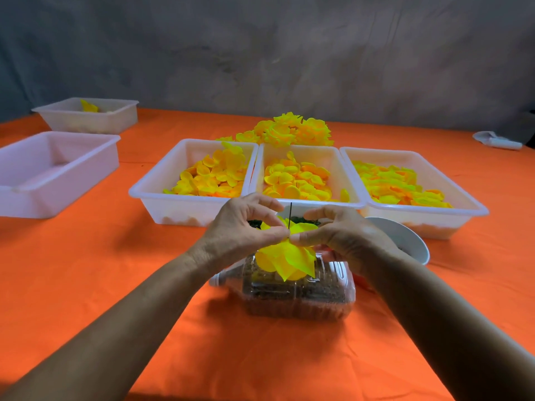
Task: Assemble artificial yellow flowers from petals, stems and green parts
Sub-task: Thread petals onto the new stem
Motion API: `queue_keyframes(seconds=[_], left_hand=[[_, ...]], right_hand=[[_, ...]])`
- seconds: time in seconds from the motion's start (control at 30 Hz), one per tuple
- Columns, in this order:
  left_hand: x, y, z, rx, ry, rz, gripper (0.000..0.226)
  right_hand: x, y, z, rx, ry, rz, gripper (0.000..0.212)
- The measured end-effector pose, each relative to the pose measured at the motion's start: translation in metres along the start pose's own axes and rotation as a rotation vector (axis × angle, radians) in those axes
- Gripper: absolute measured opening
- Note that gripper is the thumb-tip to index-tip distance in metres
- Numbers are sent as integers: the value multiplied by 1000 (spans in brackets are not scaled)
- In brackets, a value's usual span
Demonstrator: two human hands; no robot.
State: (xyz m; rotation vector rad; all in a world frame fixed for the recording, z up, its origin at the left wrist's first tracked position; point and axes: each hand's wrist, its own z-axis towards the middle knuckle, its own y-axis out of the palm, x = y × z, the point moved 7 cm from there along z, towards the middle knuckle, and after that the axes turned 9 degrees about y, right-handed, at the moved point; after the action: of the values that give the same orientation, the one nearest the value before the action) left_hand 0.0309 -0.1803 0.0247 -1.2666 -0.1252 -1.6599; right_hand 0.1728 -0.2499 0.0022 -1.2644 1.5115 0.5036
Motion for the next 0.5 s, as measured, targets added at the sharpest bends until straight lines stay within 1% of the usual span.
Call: queue_keyframes(seconds=[0.07,0.2,0.3,0.4,0.5], left_hand=[[0,1,1,32,11,1,8],[-3,5,1,51,69,-38,20],[-6,8,1,44,97,-89,16],[-9,10,1,62,82,-127,11],[-8,10,-1,51,85,-131,15]], right_hand=[[-1,0,-1,-2,-1,-15,52],[1,1,-2,-29,33,5,51],[3,1,-2,-55,45,5,50],[5,0,-1,-68,45,16,51],[5,0,1,-85,38,32,51]])
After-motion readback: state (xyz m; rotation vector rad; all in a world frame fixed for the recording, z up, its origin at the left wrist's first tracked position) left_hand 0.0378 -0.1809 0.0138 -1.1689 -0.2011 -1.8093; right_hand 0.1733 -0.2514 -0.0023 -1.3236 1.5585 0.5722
